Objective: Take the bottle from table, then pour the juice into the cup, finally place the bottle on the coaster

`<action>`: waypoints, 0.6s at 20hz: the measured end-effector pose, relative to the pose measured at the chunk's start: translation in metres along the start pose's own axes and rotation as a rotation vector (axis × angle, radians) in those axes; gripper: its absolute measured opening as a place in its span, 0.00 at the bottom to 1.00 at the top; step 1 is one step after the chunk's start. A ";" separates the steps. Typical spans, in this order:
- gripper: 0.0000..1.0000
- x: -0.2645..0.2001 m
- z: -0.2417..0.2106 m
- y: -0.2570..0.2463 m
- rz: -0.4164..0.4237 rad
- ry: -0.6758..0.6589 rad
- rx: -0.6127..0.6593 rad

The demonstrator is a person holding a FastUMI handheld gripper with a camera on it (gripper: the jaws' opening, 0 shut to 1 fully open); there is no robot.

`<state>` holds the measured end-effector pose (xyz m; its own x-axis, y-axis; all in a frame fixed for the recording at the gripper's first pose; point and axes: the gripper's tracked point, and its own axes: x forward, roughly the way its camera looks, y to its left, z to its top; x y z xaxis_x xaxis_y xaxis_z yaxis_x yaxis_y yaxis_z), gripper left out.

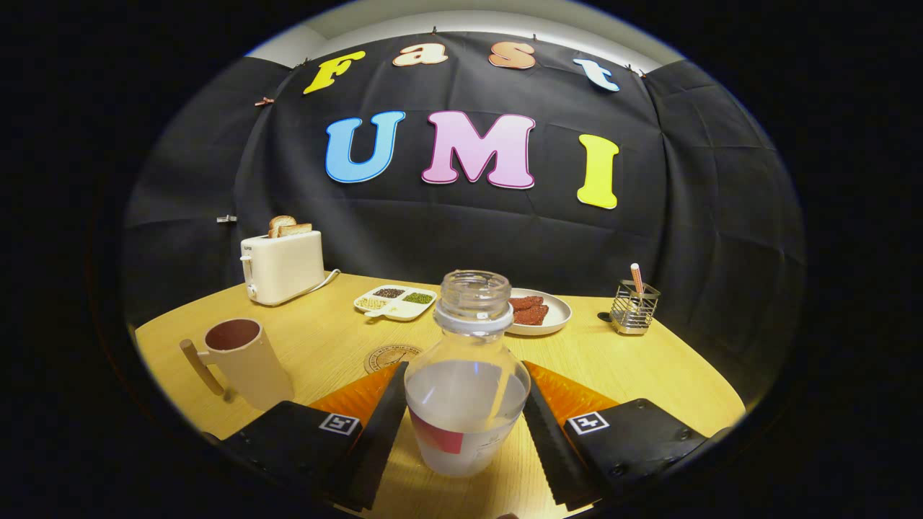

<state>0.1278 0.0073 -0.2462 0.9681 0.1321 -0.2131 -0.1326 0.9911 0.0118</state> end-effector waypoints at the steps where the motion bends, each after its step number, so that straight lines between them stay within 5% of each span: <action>1: 0.88 -0.001 -0.002 -0.001 -0.002 0.004 -0.001; 12: 0.80 0.004 -0.001 0.002 0.024 0.026 -0.040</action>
<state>0.1310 0.0101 -0.2484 0.9587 0.1548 -0.2388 -0.1648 0.9861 -0.0222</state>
